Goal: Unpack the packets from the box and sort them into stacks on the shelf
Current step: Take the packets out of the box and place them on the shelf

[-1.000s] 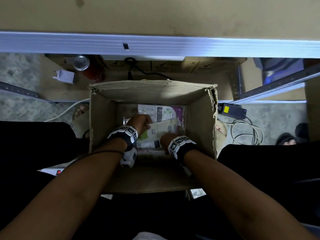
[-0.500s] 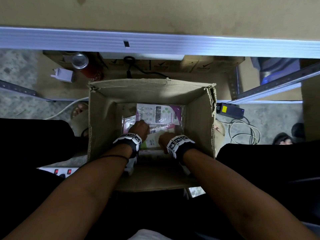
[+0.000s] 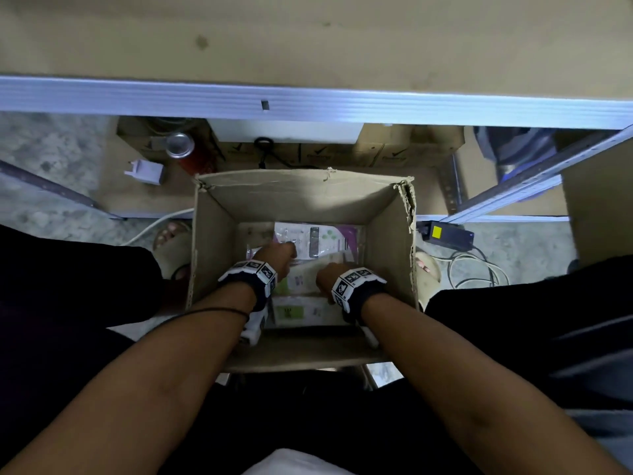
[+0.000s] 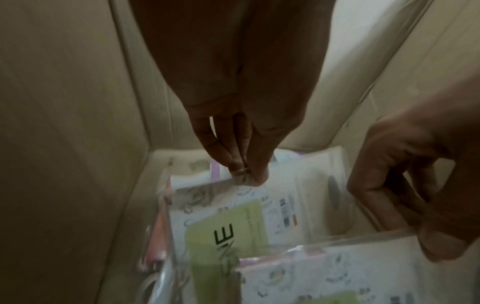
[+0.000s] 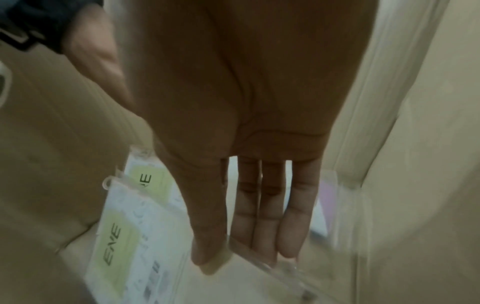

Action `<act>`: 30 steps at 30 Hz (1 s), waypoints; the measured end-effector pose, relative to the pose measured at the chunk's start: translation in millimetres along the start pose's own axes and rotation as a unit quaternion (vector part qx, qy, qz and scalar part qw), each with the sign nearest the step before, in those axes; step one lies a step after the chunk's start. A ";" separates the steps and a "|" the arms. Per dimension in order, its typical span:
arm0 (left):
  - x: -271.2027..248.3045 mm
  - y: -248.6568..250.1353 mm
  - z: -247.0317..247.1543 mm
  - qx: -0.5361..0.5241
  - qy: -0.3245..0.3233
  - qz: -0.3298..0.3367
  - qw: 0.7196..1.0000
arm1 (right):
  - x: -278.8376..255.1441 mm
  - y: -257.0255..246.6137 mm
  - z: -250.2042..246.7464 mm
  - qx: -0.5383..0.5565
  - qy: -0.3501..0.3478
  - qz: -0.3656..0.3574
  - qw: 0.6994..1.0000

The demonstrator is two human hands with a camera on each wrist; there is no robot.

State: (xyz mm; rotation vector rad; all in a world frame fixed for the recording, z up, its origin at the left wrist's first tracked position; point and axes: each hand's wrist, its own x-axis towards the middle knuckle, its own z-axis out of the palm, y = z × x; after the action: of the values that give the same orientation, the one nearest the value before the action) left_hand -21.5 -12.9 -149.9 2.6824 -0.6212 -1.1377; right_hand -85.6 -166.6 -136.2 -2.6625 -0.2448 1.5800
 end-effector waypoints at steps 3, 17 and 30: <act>-9.2 7.5 -18.6 -0.004 0.005 0.015 1.000 | -13.9 -1.4 -9.9 -0.031 0.046 -0.013 0.998; -96.5 30.9 -113.8 0.037 0.156 0.062 0.985 | -116.1 -8.8 -80.9 -0.056 0.207 0.019 0.976; -219.4 84.4 -242.6 0.050 0.280 0.126 0.950 | -260.0 -3.9 -149.8 -0.056 0.400 0.046 0.914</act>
State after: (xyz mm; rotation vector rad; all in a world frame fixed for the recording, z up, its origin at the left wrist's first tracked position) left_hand -10.8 3.4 187.3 2.7108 -0.8858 -0.2592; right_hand -77.2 -195.2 162.4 -3.1617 -0.1704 0.3782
